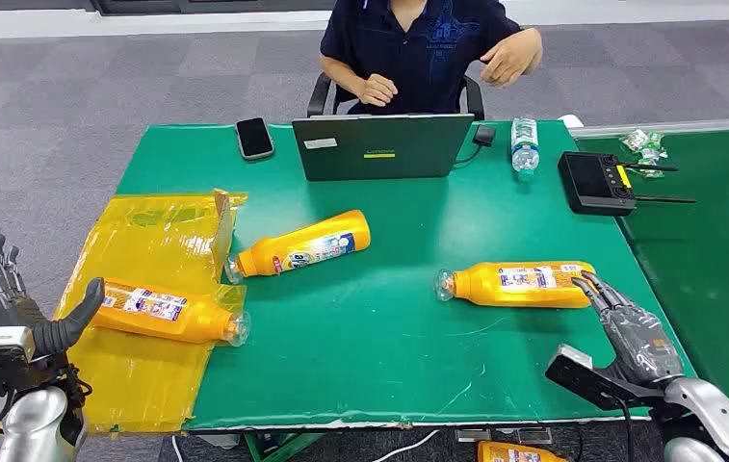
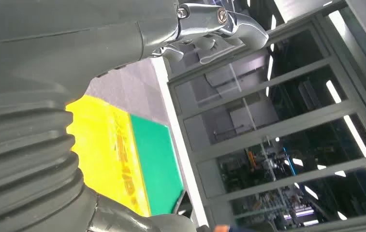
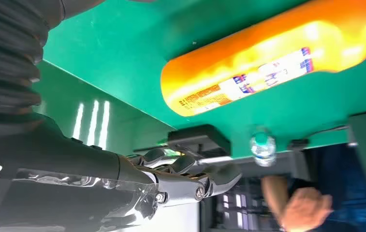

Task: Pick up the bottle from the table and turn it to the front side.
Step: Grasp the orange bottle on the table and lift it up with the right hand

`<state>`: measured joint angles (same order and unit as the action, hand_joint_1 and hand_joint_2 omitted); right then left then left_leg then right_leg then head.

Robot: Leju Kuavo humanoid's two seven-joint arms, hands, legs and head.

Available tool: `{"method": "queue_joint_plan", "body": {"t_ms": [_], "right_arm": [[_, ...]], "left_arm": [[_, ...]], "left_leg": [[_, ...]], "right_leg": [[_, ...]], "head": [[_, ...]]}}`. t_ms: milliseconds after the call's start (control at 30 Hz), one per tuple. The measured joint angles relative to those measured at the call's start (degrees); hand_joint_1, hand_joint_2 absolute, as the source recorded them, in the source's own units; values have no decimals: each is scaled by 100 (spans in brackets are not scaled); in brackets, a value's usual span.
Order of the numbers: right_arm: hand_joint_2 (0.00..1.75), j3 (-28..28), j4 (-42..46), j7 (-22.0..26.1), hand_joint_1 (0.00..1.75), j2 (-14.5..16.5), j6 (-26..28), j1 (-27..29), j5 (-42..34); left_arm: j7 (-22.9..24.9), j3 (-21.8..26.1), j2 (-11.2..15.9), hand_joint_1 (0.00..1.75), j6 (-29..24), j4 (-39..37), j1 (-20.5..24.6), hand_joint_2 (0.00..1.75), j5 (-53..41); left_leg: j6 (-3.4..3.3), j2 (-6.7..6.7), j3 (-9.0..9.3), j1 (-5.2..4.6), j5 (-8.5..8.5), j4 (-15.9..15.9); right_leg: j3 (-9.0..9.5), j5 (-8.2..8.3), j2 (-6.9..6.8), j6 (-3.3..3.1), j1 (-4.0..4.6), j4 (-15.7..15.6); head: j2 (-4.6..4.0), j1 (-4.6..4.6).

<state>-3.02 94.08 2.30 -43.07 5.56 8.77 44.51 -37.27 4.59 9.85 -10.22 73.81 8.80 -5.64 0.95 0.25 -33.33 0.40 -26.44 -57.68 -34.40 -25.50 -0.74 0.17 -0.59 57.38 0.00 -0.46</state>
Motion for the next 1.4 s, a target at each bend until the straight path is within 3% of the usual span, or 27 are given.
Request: {"method": "queue_joint_plan", "body": {"t_ms": [567, 867, 1167, 1400], "right_arm": [[175, -372, -1495, 324, 0, 693, 7, -1134, 279], [175, -691, -2613, 392, 0, 1441, 256, -1900, 650], [175, -945, -3328, 469, 0, 1646, 64, -2523, 803], [175, -1243, -4380, 526, 0, 1728, -327, -3510, 928]], "left_arm": [[0, 0, -107, 0, 48, 53, -68, 175, 36], [0, 0, -167, 0, 81, 125, -123, 175, 50], [0, 0, -244, 0, 202, 115, -99, 175, 30], [0, -2, -344, 0, 261, 4, 70, 175, -5]], "left_leg": [[0, 3, -4, 0, 0, 0], [1, 2, -2, 1, 3, 0], [0, 2, -2, 0, 3, 0], [-3, 3, -3, 0, 10, -1]], "right_leg": [[0, 3, 2, 0, 3, 2], [2, 4, 0, 0, 5, 2], [0, 4, 2, 0, 0, 3], [-1, 13, 3, 2, -2, 3]], "head": [[0, 0], [0, -1], [0, -1], [0, -1]]}}
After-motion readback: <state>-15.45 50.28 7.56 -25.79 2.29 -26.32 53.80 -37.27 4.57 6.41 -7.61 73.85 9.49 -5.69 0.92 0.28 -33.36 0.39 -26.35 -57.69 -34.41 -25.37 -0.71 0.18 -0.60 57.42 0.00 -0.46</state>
